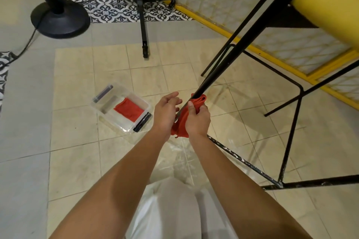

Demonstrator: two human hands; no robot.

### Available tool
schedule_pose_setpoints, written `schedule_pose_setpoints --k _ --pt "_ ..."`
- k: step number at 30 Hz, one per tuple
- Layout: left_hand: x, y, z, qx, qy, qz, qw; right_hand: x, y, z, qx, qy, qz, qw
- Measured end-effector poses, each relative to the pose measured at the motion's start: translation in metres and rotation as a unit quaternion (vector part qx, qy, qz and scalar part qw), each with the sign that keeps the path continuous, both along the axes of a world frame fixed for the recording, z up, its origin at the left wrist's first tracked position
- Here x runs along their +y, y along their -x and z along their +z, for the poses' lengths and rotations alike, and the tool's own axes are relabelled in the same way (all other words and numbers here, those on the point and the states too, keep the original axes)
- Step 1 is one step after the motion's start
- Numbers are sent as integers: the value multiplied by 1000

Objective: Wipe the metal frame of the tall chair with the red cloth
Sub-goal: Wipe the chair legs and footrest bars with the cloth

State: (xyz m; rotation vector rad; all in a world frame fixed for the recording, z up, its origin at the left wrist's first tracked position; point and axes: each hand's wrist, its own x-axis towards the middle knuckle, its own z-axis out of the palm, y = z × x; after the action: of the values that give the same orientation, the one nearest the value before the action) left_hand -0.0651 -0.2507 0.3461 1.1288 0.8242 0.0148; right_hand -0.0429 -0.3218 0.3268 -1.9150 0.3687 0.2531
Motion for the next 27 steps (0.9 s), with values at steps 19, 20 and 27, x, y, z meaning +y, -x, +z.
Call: schedule_pose_setpoints --k 19,20,27 --pt "7 3 2 9 -33 -9 999 11 15 0 17 -67 -148 987" --pt "7 2 -1 11 -32 -11 999 13 15 -3 26 -65 -148 986" --pt "3 -3 -24 33 -19 -13 999 15 13 -21 71 -64 -135 986"
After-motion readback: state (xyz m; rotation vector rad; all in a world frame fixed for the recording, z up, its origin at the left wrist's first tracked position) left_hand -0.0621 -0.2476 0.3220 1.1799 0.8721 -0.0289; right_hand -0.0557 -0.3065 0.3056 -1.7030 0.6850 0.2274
